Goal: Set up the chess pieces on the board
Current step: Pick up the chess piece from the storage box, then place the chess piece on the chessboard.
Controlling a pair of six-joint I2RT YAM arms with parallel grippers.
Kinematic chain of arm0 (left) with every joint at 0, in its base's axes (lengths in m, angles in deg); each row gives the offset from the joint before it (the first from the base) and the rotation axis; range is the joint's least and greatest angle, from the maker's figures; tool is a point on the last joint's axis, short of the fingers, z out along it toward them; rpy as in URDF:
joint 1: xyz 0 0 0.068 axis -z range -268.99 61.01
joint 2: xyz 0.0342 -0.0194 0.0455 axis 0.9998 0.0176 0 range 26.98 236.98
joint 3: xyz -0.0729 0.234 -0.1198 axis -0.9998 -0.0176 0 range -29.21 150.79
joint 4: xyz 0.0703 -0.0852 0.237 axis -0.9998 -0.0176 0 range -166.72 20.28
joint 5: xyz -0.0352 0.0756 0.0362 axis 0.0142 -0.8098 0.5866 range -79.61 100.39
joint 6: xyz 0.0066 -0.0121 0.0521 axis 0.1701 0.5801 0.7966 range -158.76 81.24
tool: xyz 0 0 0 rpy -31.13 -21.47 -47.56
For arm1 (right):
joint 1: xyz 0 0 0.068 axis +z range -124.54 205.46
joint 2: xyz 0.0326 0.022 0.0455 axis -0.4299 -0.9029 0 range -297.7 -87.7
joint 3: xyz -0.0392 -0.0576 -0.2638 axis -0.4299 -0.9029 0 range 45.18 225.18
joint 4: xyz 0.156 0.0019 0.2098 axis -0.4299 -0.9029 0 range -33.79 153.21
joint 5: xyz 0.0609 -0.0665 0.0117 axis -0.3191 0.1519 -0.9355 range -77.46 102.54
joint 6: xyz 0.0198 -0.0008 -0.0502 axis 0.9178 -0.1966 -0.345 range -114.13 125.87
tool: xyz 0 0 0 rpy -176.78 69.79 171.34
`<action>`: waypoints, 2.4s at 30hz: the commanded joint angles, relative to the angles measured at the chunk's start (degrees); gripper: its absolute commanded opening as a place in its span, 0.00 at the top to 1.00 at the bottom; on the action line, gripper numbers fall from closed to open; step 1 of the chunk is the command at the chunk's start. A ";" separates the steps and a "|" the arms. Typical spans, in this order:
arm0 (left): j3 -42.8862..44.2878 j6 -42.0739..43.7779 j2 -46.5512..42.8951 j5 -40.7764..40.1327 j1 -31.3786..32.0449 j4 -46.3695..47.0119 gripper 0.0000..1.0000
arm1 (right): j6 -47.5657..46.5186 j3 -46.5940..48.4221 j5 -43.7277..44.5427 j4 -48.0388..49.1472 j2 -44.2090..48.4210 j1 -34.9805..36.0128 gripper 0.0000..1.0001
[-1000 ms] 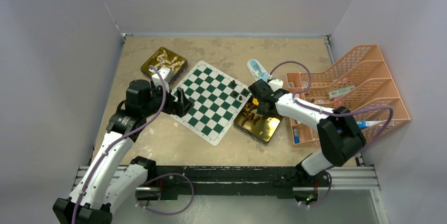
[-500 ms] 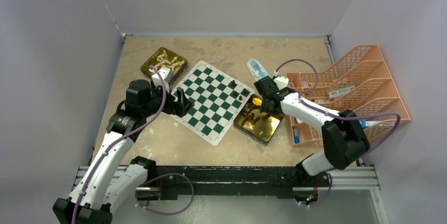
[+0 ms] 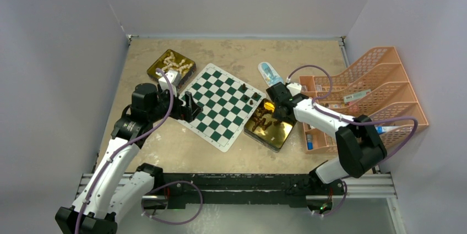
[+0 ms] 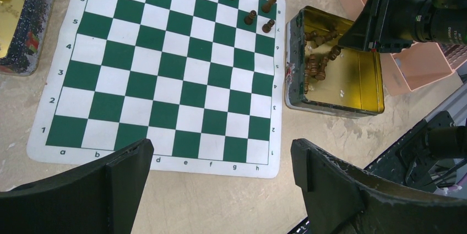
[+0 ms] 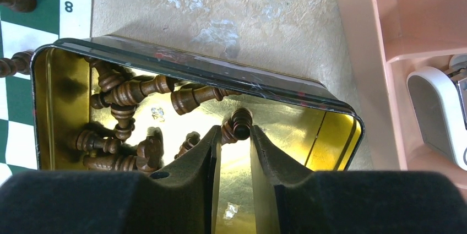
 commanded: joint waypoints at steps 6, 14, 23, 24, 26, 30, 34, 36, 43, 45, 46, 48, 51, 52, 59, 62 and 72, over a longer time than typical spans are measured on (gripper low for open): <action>0.08 -0.28 -0.35 0.71 0.03 1.88 0.04 | 0.01 -0.93 0.47 0.82 -0.31 -0.43 0.75; 0.06 -0.28 -0.25 0.80 -0.02 1.89 0.04 | -0.04 -1.61 0.04 1.70 -0.92 -0.47 0.75; 0.06 -0.52 -0.15 0.38 0.03 2.00 0.06 | -0.18 -0.71 0.43 0.71 0.77 -0.48 0.86; 0.08 -0.67 -0.08 0.24 0.03 2.01 0.06 | -0.15 -0.53 0.48 0.34 1.08 -0.44 0.87; 0.31 -1.00 0.07 0.03 0.03 2.02 0.06 | -0.13 -0.24 0.61 -0.13 2.04 -0.48 0.88; 1.48 -2.00 0.68 0.22 0.03 1.62 0.08 | -0.50 0.77 1.36 -1.37 4.06 -0.47 0.90; 3.04 -4.05 1.09 2.56 0.03 1.75 0.10 | -1.37 1.67 1.35 -2.12 6.66 -0.48 0.90; 3.13 -5.20 1.10 4.55 0.03 2.44 0.12 | -1.54 1.77 1.26 -2.46 7.59 -0.48 0.90; 3.40 -5.97 2.29 9.16 0.03 3.56 0.16 | -6.02 3.48 -1.55 0.14 10.23 -0.48 0.90; 3.91 -4.74 2.42 9.32 0.03 2.94 0.16 | -8.04 3.86 -3.42 1.68 11.01 -0.42 0.90; 4.17 -3.71 2.31 9.26 0.03 2.55 0.16 | -9.38 4.12 -4.44 2.38 11.37 -0.36 0.90; 4.26 -2.09 2.14 8.54 0.03 1.85 0.16 | -11.24 4.86 -5.73 3.31 12.06 -0.39 0.90; 4.02 -0.16 1.67 5.46 -0.01 0.87 0.14 | -13.87 6.41 -9.15 5.21 12.90 -0.29 0.90; 3.93 0.33 1.60 4.45 0.03 0.66 0.13 | -14.79 6.93 -10.61 6.31 13.18 -0.05 0.90; 1.99 0.70 -1.01 -0.14 0.03 1.32 0.07 | -18.36 12.69 -12.66 11.28 9.02 3.13 0.89; 1.62 0.77 -2.14 -2.07 0.03 1.29 0.05 | -19.78 16.20 -12.10 12.51 3.93 5.22 0.89; 0.45 -0.02 -7.02 -8.75 0.03 -0.36 0.03 | -23.87 30.43 -10.62 13.44 -14.93 8.14 0.87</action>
